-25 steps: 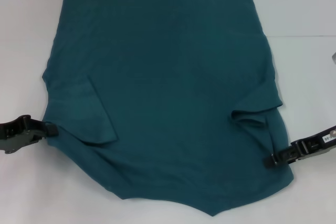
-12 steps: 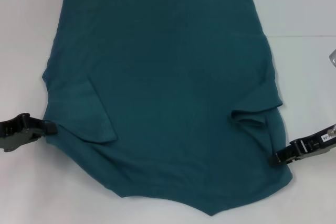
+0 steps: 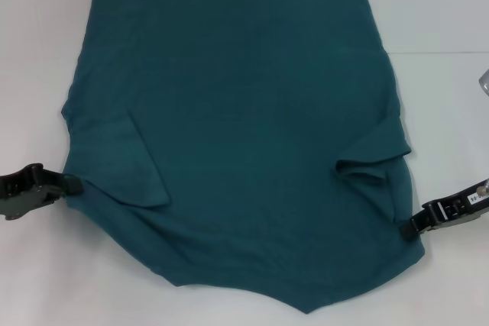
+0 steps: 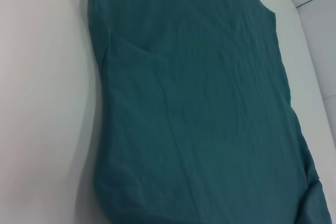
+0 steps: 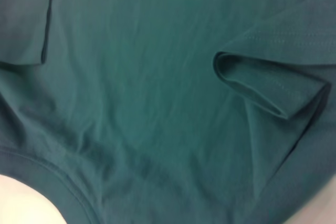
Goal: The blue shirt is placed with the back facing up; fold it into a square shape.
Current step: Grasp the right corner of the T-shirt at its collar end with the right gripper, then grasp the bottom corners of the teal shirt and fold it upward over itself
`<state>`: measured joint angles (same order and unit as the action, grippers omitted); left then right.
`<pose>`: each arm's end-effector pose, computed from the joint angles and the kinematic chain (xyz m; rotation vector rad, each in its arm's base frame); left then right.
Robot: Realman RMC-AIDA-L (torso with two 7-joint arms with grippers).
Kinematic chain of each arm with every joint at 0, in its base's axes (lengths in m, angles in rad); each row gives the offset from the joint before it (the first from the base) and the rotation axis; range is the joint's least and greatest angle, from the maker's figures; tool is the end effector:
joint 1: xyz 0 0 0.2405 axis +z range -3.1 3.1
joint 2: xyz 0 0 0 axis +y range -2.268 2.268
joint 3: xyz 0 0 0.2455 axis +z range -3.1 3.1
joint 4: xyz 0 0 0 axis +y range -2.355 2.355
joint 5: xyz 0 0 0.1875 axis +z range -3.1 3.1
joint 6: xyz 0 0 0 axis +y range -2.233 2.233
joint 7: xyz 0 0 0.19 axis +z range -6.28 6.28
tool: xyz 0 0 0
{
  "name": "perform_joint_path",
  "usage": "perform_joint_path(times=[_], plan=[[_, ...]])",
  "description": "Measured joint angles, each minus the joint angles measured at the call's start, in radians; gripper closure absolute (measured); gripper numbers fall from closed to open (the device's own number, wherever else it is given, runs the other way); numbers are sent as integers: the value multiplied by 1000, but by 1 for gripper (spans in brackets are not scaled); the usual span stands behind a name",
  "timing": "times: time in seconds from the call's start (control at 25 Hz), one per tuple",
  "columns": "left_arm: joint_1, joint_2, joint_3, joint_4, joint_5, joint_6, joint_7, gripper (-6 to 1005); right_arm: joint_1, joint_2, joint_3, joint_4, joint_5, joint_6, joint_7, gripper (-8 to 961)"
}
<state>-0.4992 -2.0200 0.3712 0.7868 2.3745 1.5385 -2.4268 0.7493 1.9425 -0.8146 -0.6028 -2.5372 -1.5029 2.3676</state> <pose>-0.3092 0.3253 0.0235 -1.9304 -1.9883 -0.6041 0.2739 0.3410 -0.0233 -2.4664 1.6728 -0.1694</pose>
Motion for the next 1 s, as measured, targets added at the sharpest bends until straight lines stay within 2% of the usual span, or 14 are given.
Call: perform_joint_path(times=[0.16, 0.4, 0.48, 0.68, 1.0], plan=[[0, 0, 0, 0, 0, 0, 3, 984, -7, 0, 7, -2, 5, 7, -1, 904], [7, 0, 0, 7, 0, 20, 26, 984, -12, -9, 11, -5, 11, -14, -1, 909], [11, 2, -1, 11, 0, 45, 44, 984, -18, -18, 14, -9, 11, -51, 2, 911], [24, 9, 14, 38, 15, 128, 71, 984, -29, -25, 23, -29, 9, -119, 3, 915], [59, 7, 19, 124, 102, 291, 99, 984, -77, -20, 22, -101, 7, -266, -9, 918]])
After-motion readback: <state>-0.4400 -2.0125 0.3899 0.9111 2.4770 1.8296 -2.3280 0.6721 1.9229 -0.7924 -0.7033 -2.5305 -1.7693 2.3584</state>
